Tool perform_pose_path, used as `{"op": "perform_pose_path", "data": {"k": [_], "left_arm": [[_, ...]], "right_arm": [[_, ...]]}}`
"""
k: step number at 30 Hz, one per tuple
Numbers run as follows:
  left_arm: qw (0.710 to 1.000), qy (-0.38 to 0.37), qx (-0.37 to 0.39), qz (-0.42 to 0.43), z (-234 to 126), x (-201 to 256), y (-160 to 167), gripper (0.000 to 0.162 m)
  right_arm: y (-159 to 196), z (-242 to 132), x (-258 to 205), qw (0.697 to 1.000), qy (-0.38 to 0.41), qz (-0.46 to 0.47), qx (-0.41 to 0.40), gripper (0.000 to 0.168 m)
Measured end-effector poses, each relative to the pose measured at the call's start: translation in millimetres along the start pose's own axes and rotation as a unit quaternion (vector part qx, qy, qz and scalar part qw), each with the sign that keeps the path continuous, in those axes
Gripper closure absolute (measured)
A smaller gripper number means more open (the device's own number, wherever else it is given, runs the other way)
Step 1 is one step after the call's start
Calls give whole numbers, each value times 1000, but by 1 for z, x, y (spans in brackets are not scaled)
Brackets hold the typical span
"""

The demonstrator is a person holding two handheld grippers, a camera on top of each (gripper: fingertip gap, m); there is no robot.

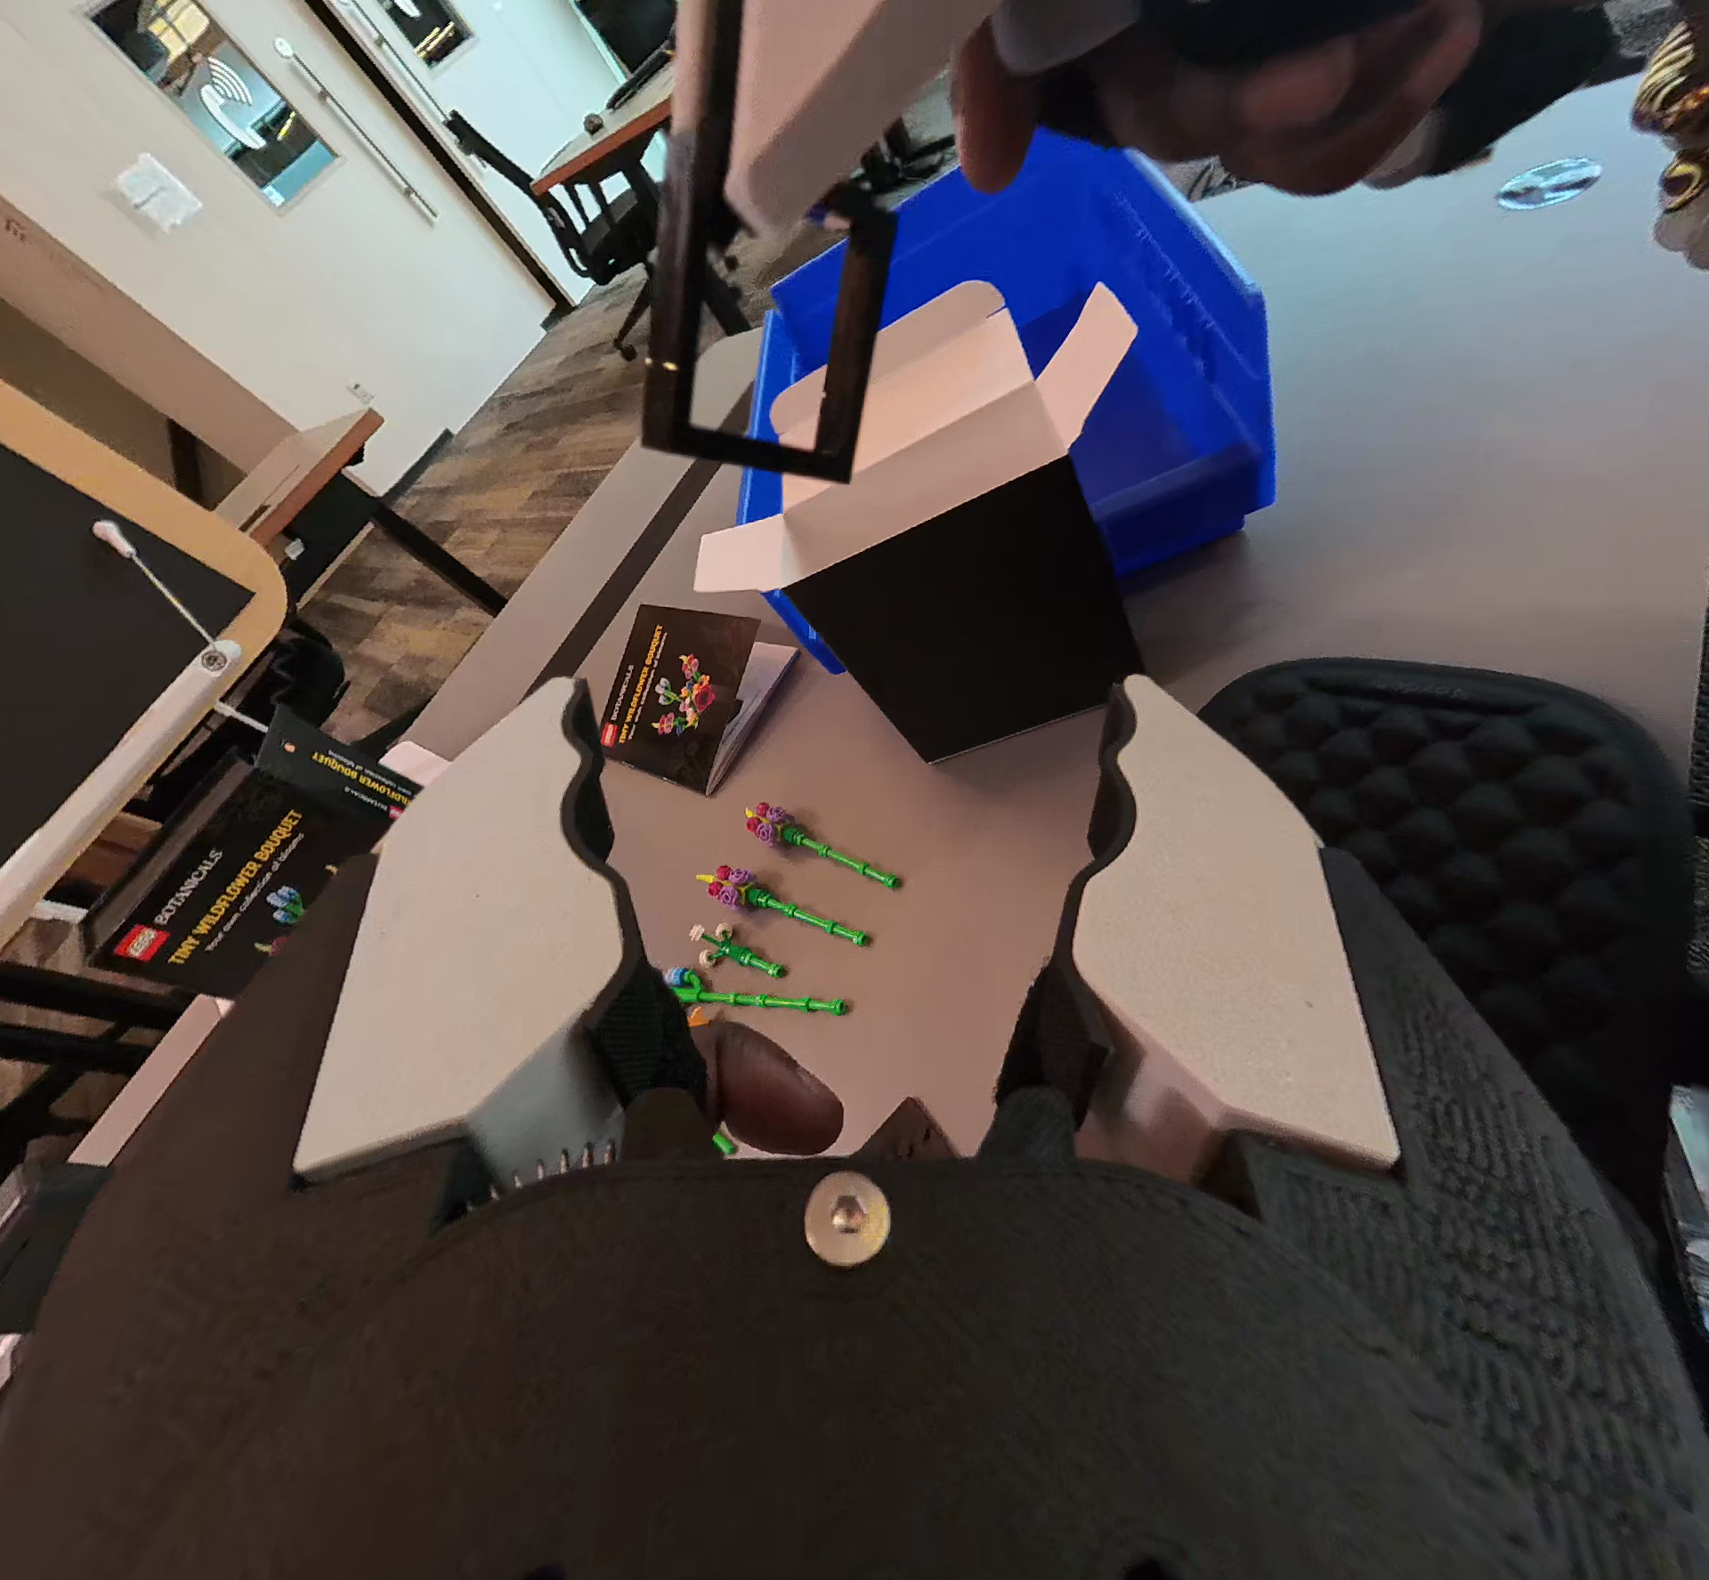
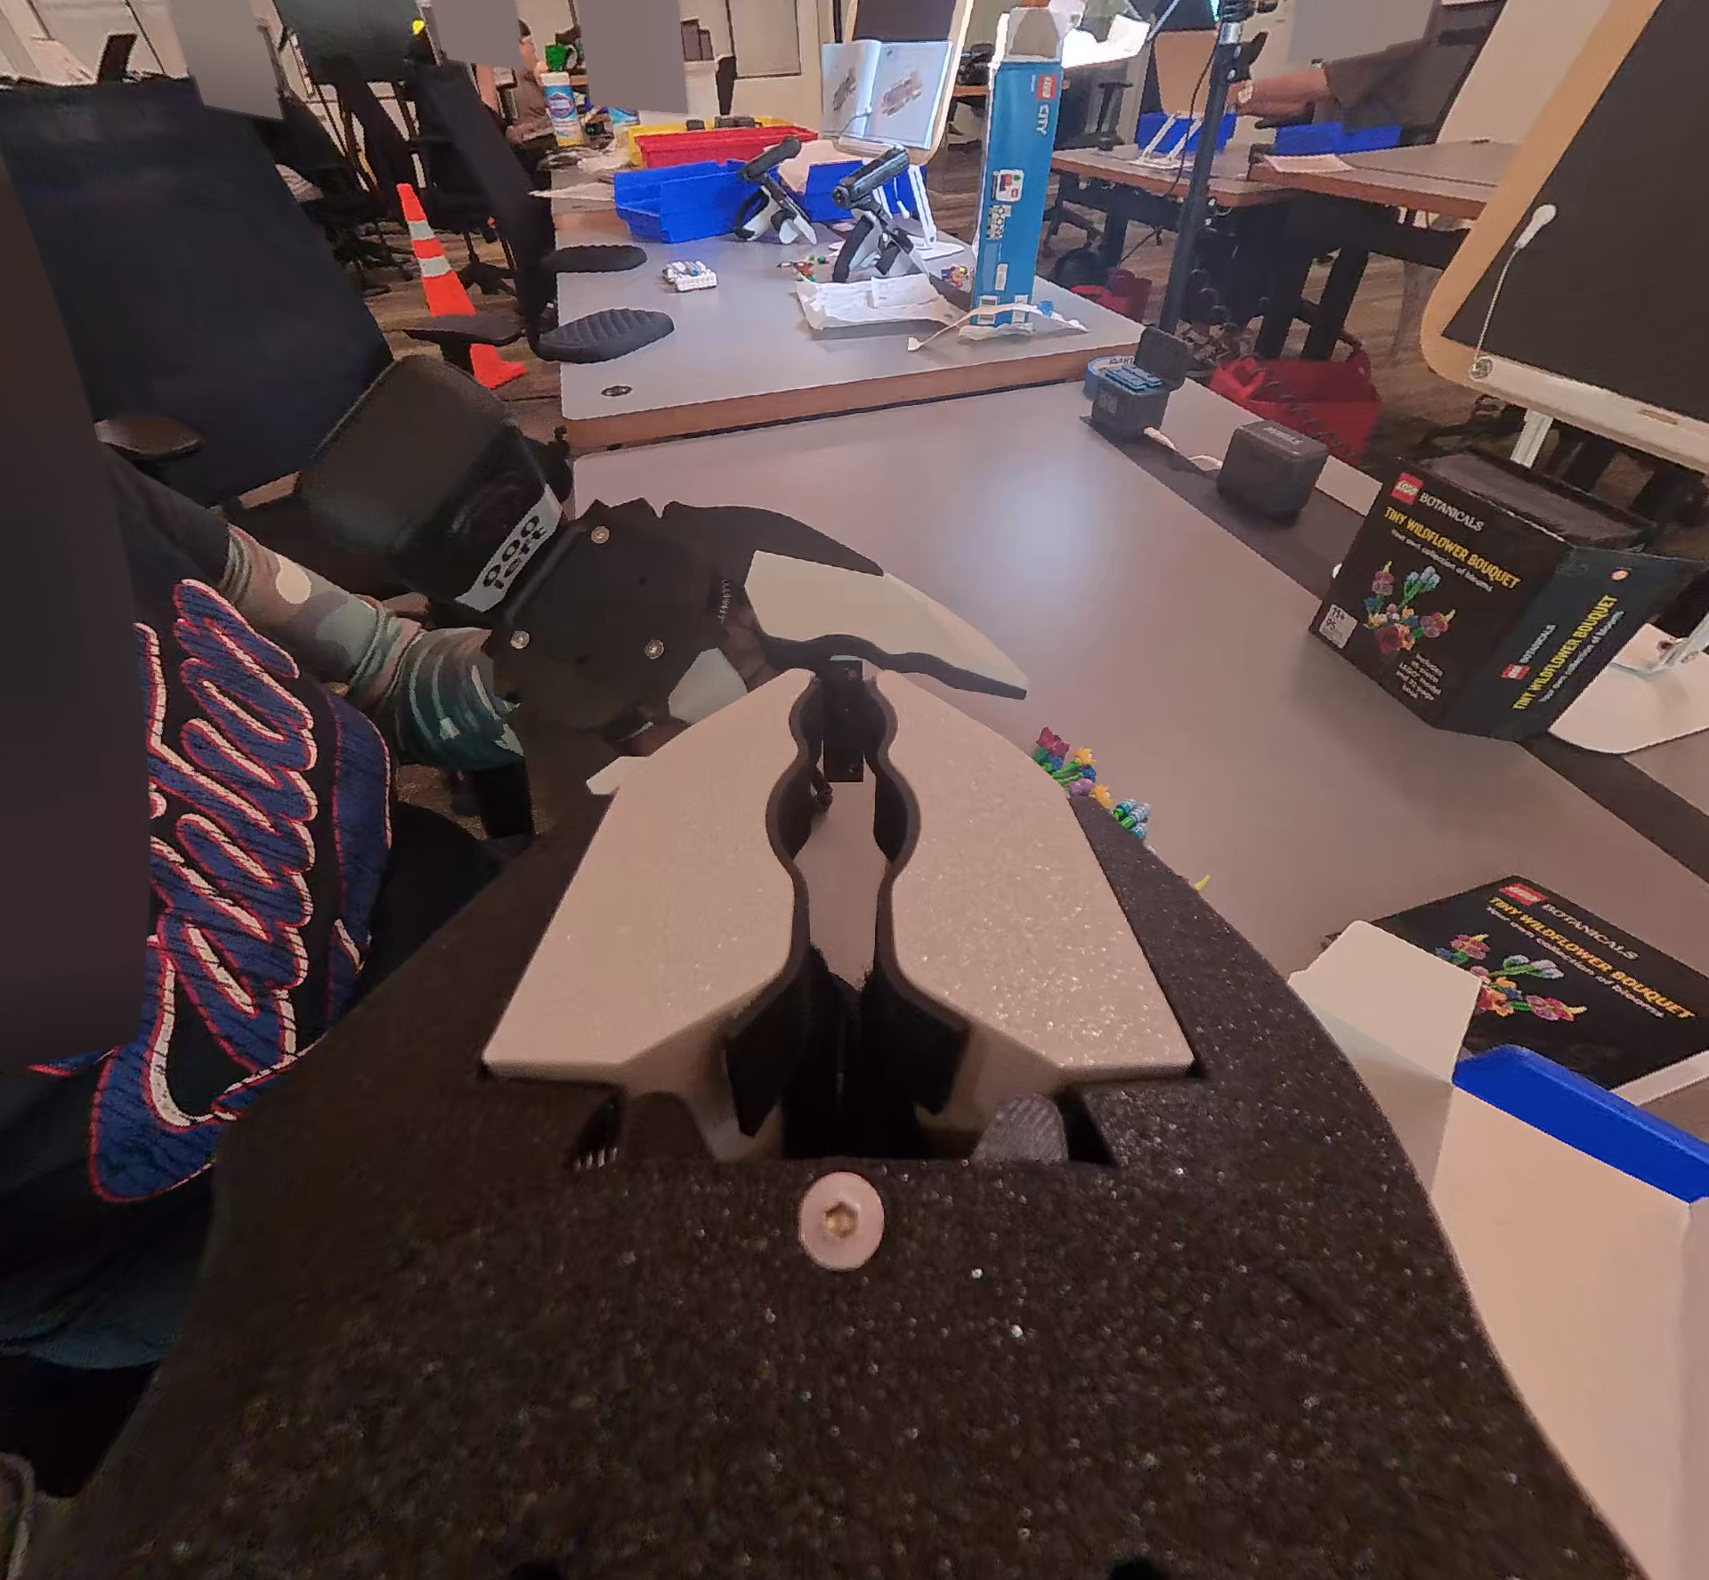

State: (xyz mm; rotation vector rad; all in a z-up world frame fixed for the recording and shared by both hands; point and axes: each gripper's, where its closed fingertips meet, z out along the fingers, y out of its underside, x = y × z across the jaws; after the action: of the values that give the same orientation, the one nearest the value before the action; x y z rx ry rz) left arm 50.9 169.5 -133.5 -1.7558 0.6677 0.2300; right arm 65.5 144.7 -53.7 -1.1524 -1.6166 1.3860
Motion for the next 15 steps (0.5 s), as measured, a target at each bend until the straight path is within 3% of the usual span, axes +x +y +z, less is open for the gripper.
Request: {"op": "perform_pose_path", "data": {"k": [5,8,12,15], "left_arm": [[1000,16,-5,4,2,7,-1,59],[999,34,-10,1,0,13,-1,60],[999,48,-15,8,-1,18,-2,60],[998,56,-18,15,-1,22,-3,60]], "right_arm": [[3,-1,3,999,17,-27,-12,160],[7,-3,5,992,34,-123,-22,160],[9,-4,-17,955,1,-297,-1,160],[5,-6,-22,943,2,-332,15,160]]}}
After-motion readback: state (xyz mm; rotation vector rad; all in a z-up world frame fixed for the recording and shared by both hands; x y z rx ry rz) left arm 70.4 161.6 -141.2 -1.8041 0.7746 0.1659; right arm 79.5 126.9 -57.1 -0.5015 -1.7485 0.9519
